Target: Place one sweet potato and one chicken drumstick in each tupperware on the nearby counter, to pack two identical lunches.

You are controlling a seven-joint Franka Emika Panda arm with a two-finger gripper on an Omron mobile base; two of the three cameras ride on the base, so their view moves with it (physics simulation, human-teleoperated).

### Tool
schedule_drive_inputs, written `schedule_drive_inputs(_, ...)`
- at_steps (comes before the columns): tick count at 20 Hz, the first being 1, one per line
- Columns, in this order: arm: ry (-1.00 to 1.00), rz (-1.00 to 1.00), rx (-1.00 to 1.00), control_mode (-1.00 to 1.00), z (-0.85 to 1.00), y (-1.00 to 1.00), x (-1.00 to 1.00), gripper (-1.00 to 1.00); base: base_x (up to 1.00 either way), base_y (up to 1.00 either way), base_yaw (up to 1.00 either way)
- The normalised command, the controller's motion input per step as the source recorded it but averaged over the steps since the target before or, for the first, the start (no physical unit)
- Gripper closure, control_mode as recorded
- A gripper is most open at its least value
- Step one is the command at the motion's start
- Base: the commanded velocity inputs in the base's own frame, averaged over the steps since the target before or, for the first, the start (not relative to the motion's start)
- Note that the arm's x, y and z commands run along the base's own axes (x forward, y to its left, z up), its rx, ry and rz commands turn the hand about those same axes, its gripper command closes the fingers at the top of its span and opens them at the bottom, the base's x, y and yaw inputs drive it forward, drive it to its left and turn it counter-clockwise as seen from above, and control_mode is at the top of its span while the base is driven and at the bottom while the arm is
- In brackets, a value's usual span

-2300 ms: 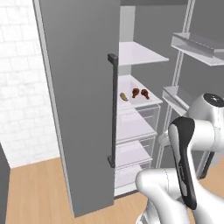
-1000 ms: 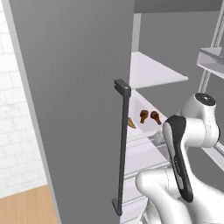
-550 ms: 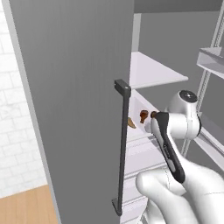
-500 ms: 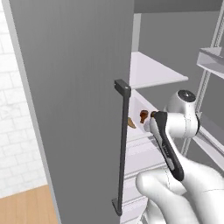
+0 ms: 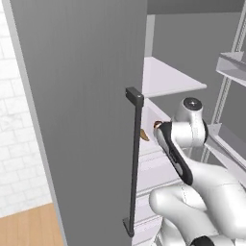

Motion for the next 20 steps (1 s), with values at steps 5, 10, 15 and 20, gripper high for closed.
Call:
schedule_drive_inputs(5,0.00,0.00,0.07,-1.00,-0.14,-0.26,0.54,-1.00,0.00,0.00,0.00)
schedule_drive_inputs(10,0.00,0.00,0.01,-1.00,-0.15,-0.02,0.54,-1.00,0.00,0.00,0.00)
schedule_drive_inputs(15,0.00,0.00,0.00,-1.00,-0.24,0.00,0.54,-1.00,0.00,0.00,0.00)
schedule_drive_inputs(20,0.00,0.00,0.00,-1.00,-0.28,0.00,0.58,-1.00,0.00,0.00,0.00)
